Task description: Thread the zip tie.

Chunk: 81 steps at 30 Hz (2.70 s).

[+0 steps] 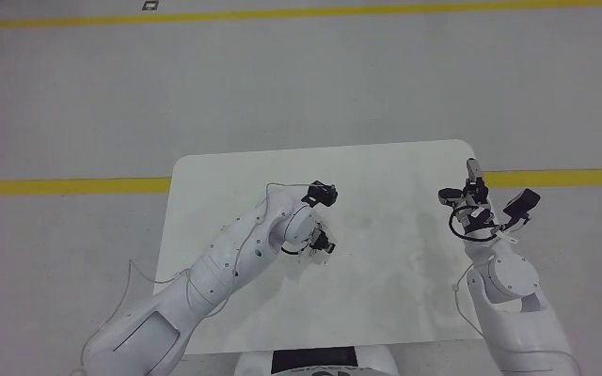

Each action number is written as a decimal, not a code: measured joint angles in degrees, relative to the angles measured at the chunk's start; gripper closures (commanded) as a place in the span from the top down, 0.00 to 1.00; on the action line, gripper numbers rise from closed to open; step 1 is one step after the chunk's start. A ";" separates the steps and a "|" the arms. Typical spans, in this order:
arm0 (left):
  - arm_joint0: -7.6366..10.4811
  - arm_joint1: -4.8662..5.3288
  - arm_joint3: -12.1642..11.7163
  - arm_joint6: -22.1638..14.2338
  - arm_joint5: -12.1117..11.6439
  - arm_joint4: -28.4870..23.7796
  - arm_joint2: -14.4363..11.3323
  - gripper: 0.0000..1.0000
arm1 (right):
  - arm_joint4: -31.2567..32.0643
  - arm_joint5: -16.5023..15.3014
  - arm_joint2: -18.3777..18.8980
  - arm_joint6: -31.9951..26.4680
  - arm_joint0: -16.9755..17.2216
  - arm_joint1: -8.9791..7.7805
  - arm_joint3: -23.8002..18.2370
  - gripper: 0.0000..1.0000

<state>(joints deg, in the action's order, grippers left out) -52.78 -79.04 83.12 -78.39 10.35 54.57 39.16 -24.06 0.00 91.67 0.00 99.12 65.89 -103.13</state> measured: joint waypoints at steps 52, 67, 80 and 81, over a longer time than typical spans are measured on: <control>6.62 -4.00 -7.59 -1.25 6.31 2.06 -12.76 0.10 | 0.00 0.00 0.00 0.00 0.00 0.00 0.00 1.00; 5.75 -3.80 -9.43 -0.89 6.65 1.37 -11.63 0.13 | 0.00 0.00 0.00 0.00 0.00 0.00 0.00 1.00; 6.18 -4.41 -12.55 0.37 6.76 1.73 -11.54 0.09 | 0.00 0.00 0.00 0.00 0.00 0.00 0.00 1.00; 6.29 -4.55 -12.95 0.48 6.57 1.52 -11.63 0.09 | 0.00 0.00 0.00 0.00 0.00 0.00 0.00 1.00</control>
<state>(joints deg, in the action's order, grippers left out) -46.49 -83.59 70.17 -77.91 16.92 56.09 27.53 -24.06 0.00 91.67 0.00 99.12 65.89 -103.13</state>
